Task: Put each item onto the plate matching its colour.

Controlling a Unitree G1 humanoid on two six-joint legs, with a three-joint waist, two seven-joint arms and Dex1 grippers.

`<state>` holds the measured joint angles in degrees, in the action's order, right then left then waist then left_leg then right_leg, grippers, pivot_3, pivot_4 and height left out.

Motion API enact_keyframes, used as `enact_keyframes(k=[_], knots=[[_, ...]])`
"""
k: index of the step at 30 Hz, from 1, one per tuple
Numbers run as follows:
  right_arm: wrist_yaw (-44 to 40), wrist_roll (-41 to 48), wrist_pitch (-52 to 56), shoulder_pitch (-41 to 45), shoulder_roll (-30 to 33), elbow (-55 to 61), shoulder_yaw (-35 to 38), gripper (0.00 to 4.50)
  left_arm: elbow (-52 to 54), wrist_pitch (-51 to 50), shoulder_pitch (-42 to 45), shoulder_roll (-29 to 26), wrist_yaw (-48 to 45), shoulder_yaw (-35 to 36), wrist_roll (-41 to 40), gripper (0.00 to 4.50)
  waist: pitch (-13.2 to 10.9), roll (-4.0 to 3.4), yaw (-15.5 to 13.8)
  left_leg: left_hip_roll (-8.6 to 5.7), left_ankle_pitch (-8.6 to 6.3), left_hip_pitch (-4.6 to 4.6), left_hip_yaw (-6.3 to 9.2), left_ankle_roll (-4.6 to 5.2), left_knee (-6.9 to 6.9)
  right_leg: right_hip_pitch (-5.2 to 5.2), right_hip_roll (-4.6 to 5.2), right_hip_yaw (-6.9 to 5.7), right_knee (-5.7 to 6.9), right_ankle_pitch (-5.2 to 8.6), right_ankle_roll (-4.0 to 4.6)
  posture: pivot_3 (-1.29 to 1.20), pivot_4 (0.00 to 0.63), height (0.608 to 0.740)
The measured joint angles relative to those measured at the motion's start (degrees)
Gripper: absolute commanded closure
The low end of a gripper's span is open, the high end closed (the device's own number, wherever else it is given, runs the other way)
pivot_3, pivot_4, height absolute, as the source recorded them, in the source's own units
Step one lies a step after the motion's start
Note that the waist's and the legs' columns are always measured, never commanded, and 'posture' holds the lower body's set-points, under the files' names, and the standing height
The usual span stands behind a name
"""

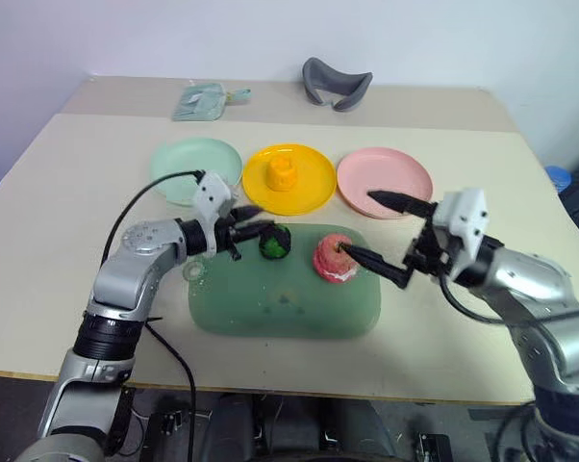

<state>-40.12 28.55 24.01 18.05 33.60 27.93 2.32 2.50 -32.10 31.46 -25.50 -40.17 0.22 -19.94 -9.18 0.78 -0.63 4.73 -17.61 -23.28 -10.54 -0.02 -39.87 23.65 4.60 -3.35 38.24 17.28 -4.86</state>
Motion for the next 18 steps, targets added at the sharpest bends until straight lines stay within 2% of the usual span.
enact_keyframes(k=[4, 8, 11, 15, 18], knots=[[2.0, -3.0, 0.0, 4.9, -3.9, -3.5, -4.6, 0.00, -3.9, -0.1, 2.6, 2.1, 7.0, 3.9, 0.5, 2.83, 0.0, 0.00, -0.1, 0.00, -0.01, -0.05, 0.00, 0.01, -0.04, 0.01, 0.02, -0.03, 0.00, 0.00, -0.01, 0.00, 0.150, 0.740], [1.9, -3.6, 0.0, 6.1, -5.5, -4.7, -6.4, 0.00, -1.9, -2.8, 1.2, 1.3, 3.4, 4.9, -3.5, 2.83, 0.0, 0.00, 0.0, 0.00, -0.01, -0.07, -0.01, 0.01, -0.03, 0.02, 0.03, -0.05, -0.01, 0.00, -0.01, 0.00, 0.150, 0.740], [1.5, -3.6, 0.0, 6.1, -5.4, -4.7, -6.3, 0.00, 1.8, -4.5, -1.9, -1.8, -2.3, 3.5, -6.3, 2.12, 0.0, 0.00, 0.2, 0.02, 0.00, -0.06, -0.01, 0.00, -0.02, 0.03, 0.01, -0.05, 0.01, 0.00, -0.01, 0.00, 0.150, 0.740], [0.8, -3.5, 0.1, 5.1, -4.7, -4.7, -5.8, 0.00, 3.8, -5.5, -3.1, -5.5, -7.6, 1.8, -7.5, 0.20, 0.0, 0.00, 0.0, 0.01, -0.01, -0.06, -0.02, 0.00, -0.02, 0.02, 0.02, -0.05, -0.01, 0.00, -0.01, 0.00, 0.150, 0.740], [0.2, -3.4, 0.4, 3.4, -3.4, -4.3, -5.0, 0.00, 4.4, -5.9, -3.1, -6.5, -9.9, 0.6, -7.8, 0.09, 0.0, 0.00, -0.1, 0.01, -0.01, -0.06, -0.01, 0.01, -0.02, 0.01, 0.03, -0.06, -0.01, 0.00, 0.00, 0.00, 0.150, 0.740]])
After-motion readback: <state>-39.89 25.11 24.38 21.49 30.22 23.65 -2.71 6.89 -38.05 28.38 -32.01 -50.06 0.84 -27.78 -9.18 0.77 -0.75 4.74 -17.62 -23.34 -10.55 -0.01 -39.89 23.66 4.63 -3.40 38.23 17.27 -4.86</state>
